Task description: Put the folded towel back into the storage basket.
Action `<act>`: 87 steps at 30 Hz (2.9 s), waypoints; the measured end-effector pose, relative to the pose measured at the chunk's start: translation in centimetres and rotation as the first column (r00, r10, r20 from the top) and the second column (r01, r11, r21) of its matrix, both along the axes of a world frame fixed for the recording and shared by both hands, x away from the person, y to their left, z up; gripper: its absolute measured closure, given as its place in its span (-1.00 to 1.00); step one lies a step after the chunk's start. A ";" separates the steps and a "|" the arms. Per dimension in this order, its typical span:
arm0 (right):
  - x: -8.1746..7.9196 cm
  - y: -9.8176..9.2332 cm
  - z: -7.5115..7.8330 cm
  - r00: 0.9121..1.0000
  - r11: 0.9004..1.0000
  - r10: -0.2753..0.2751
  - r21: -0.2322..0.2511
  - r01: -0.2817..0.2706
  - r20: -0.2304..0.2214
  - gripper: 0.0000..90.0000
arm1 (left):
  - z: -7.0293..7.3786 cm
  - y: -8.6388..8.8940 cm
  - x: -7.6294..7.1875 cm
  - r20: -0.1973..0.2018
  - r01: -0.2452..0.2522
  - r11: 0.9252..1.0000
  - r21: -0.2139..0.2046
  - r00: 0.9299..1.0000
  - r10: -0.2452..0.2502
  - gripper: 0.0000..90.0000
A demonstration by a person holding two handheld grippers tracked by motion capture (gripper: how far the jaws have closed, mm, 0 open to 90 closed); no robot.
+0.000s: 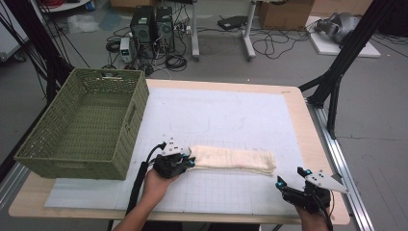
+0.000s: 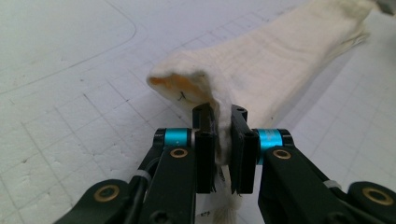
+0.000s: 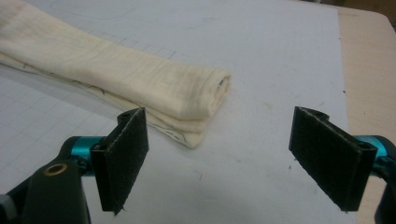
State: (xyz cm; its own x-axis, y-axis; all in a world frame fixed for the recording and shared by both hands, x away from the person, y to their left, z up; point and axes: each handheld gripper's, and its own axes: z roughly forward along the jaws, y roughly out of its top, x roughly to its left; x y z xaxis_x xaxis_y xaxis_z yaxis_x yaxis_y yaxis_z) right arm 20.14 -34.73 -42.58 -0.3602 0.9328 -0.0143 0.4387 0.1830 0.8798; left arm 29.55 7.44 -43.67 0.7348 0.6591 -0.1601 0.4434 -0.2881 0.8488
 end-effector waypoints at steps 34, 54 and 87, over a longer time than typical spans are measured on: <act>4.8 4.6 0.4 0.995 0.996 0.090 -0.021 -0.091 -0.048 -0.64 | 0.2 3.3 -3.1 0.117 0.038 0.999 -0.025 0.993 -0.034 0.80; 7.6 6.7 -2.0 0.981 0.993 0.099 -0.051 -0.109 -0.170 -0.22 | 0.2 4.3 -3.1 0.113 0.013 0.999 -0.038 0.994 -0.008 0.79; 7.2 6.8 -2.5 0.960 0.990 0.130 0.084 -0.113 -0.246 0.75 | 0.0 4.4 -2.8 0.103 0.012 0.998 -0.057 0.995 -0.006 0.79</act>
